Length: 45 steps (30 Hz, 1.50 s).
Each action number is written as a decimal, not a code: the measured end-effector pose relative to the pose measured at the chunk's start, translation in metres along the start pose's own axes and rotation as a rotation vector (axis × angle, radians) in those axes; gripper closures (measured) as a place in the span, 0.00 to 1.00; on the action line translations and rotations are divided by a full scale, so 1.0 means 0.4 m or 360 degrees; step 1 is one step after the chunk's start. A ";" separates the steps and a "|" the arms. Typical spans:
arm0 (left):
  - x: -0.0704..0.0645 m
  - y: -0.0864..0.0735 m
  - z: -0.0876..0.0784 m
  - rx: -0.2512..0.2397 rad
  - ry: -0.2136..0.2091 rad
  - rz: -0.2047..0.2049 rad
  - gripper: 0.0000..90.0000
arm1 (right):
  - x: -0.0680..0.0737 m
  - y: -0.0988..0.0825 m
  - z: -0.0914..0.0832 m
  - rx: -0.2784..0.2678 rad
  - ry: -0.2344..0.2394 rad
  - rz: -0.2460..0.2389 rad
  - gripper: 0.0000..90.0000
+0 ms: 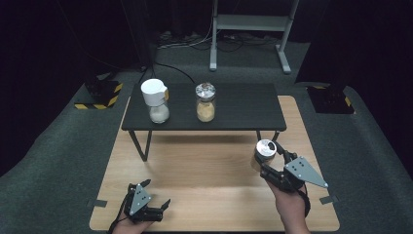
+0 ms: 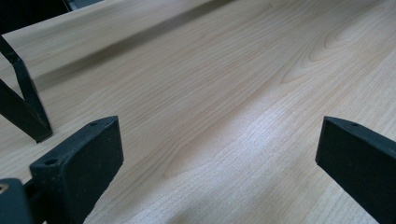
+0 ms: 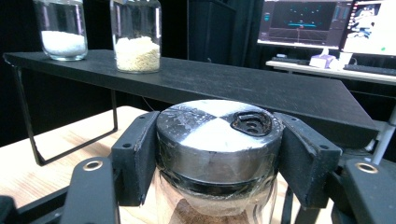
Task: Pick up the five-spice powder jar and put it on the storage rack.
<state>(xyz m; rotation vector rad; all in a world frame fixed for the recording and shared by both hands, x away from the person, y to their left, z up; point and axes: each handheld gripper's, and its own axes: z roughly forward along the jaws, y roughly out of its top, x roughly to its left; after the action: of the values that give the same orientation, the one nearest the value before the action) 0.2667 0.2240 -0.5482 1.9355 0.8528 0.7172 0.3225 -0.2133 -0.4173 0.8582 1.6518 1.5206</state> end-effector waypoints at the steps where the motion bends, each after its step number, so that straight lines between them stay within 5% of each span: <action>1: 0.000 0.000 0.000 -0.0001 -0.0001 -0.0001 0.01 | 0.001 0.003 0.002 0.0000 0.0001 -0.0003 0.38; 45: 0.003 -0.001 -0.002 -0.0016 -0.0018 -0.0012 0.01 | 0.027 0.120 0.068 -0.0080 0.0072 -0.0003 0.38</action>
<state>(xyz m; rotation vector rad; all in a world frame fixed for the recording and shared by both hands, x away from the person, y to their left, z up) 0.2667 0.2253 -0.5481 1.9251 0.8475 0.7042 0.3401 -0.1861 -0.3716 0.8005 1.6388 1.5844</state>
